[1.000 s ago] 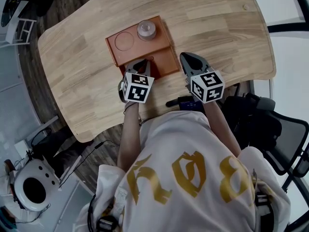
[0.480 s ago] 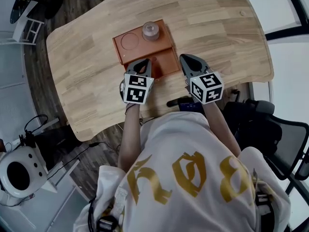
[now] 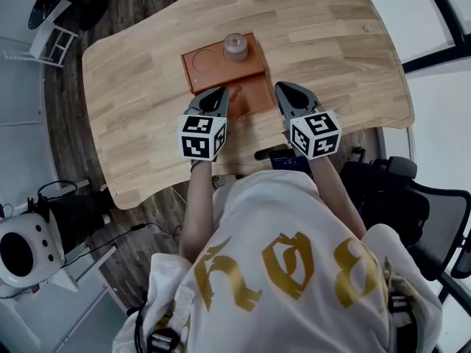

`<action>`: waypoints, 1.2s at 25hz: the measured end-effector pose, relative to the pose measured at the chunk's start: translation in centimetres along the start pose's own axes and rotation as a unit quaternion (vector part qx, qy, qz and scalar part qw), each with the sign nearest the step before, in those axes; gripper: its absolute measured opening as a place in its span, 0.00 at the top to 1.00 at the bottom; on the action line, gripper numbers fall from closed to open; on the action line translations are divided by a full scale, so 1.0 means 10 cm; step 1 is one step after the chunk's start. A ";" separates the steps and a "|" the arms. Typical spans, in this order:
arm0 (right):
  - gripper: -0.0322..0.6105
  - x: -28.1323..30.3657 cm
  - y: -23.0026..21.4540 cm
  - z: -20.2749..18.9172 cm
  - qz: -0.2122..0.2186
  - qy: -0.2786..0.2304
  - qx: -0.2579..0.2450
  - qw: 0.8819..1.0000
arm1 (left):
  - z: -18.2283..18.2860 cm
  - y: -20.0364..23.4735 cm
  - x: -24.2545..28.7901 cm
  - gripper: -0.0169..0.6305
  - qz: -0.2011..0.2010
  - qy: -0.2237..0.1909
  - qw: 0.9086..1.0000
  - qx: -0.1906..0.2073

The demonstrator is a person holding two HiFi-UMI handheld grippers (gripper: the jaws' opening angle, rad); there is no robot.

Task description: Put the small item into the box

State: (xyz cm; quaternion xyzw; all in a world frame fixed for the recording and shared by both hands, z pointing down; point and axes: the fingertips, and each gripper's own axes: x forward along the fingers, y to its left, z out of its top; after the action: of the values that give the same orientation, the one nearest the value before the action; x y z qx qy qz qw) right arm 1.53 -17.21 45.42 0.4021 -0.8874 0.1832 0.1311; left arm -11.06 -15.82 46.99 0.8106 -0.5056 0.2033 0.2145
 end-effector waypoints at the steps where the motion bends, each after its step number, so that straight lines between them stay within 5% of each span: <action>1: 0.93 -0.02 0.03 0.02 0.000 -0.004 -0.004 1.000 | 0.03 -0.01 -0.05 0.96 -0.006 -0.011 1.000 -0.015; 5: 0.93 -0.13 0.17 0.10 0.000 -0.021 -0.023 1.000 | 0.14 -0.01 -0.28 0.96 -0.002 -0.055 0.997 -0.045; 14: 0.93 -0.38 0.37 0.26 -0.006 -0.059 -0.046 0.997 | 0.41 -0.04 -0.75 0.96 0.042 -0.144 0.989 -0.005; 30: 0.93 -0.53 0.65 0.30 0.011 -0.067 -0.079 0.995 | 0.43 -0.07 -1.08 0.96 0.060 -0.171 0.983 0.004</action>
State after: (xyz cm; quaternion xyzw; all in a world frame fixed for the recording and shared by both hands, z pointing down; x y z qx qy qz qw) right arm -0.28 -11.01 39.31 0.3921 -0.9103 0.0862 0.1006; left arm -14.36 -10.05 37.42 0.8021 -0.5822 0.0761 0.1093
